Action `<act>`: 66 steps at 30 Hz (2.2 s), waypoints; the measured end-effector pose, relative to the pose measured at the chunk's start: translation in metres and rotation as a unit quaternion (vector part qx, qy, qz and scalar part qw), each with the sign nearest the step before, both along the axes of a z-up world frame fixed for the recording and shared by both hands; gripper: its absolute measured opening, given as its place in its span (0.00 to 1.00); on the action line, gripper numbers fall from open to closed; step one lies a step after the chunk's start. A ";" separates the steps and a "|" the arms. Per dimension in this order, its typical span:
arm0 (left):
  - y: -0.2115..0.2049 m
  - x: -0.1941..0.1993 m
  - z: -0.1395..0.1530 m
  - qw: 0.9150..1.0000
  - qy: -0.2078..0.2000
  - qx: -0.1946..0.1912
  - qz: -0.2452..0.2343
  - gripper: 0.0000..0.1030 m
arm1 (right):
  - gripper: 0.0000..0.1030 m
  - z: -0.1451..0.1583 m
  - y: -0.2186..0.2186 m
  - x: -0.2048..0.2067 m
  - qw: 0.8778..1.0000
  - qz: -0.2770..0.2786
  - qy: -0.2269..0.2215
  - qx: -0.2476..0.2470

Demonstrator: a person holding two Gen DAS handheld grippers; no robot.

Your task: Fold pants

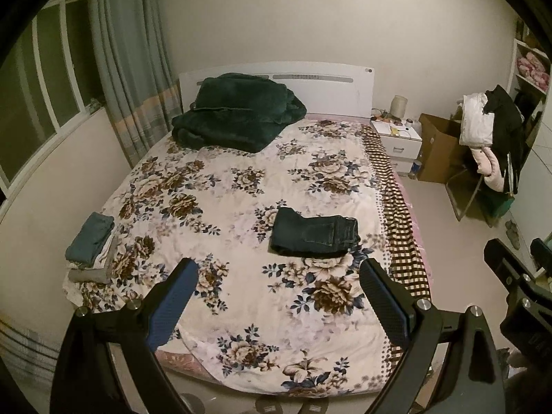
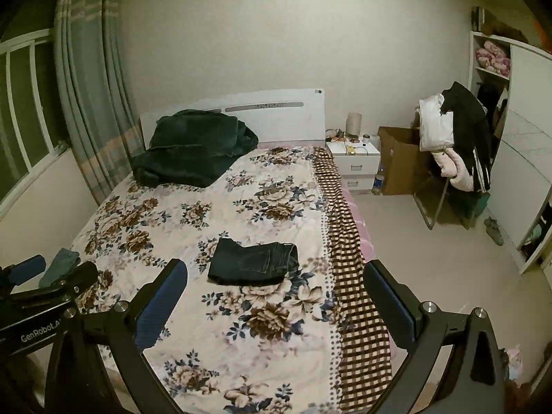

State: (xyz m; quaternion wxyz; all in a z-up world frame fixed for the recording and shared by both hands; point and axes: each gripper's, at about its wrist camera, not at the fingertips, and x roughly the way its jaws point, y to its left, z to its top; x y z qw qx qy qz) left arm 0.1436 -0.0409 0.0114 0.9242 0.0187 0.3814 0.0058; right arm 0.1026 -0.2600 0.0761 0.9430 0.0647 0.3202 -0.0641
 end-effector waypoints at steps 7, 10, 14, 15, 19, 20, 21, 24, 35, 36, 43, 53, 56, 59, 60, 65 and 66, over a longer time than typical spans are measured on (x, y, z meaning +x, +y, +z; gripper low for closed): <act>0.004 -0.004 -0.002 1.000 0.006 0.005 0.001 0.93 | 1.00 -0.001 0.004 -0.001 1.000 0.002 0.002 -0.002; 0.004 -0.005 -0.002 1.000 0.006 0.006 0.001 0.93 | 1.00 0.000 0.006 -0.003 1.000 0.003 0.004 -0.005; 0.004 -0.007 -0.003 1.000 0.007 0.005 0.002 0.93 | 1.00 0.000 0.005 -0.003 1.000 0.002 0.006 -0.010; 0.004 -0.006 -0.002 1.000 0.007 0.005 0.001 0.93 | 1.00 0.000 0.005 -0.003 1.000 0.001 0.008 -0.010; 0.003 -0.007 -0.002 1.000 0.005 0.007 0.002 0.93 | 1.00 -0.003 0.005 -0.002 1.000 0.002 0.013 -0.012; 0.003 -0.007 -0.002 1.000 0.006 0.005 0.002 0.93 | 1.00 -0.004 0.005 -0.001 1.000 0.002 0.014 -0.012; 0.003 -0.006 -0.002 1.000 0.006 0.006 0.002 0.93 | 1.00 -0.005 0.004 -0.001 1.000 0.002 0.015 -0.012; 0.004 -0.006 -0.002 1.000 0.006 0.005 0.001 0.93 | 1.00 -0.007 0.003 -0.001 1.000 0.003 0.017 -0.010; 0.003 -0.006 -0.002 1.000 0.004 0.007 -0.002 0.93 | 1.00 -0.010 0.006 -0.003 1.000 0.004 0.015 -0.014; 0.003 -0.006 -0.002 1.000 0.005 0.006 -0.003 0.93 | 1.00 -0.010 0.006 -0.003 1.000 0.005 0.016 -0.014; -0.003 -0.007 0.003 1.000 0.003 0.006 -0.005 0.93 | 1.00 -0.009 0.006 -0.004 1.000 0.006 0.019 -0.013; -0.007 -0.008 0.006 1.000 0.000 0.005 -0.005 0.93 | 1.00 -0.009 0.006 -0.005 1.000 0.009 0.021 -0.011; -0.009 -0.008 0.006 1.000 0.000 0.006 -0.004 0.93 | 1.00 -0.009 0.005 -0.005 1.000 0.008 0.020 -0.012; -0.009 -0.009 0.006 1.000 0.001 0.005 -0.005 0.93 | 1.00 -0.009 0.004 -0.008 1.000 0.006 0.018 -0.012; -0.008 -0.009 0.005 1.000 -0.001 0.006 -0.004 0.93 | 1.00 -0.010 0.004 -0.008 1.000 0.005 0.018 -0.013; -0.012 -0.009 0.010 1.000 -0.005 0.009 0.000 0.98 | 1.00 -0.011 0.003 -0.009 1.000 0.005 0.019 -0.012; -0.011 -0.010 0.011 1.000 -0.006 0.008 0.000 0.98 | 1.00 -0.011 0.003 -0.010 1.000 0.005 0.018 -0.013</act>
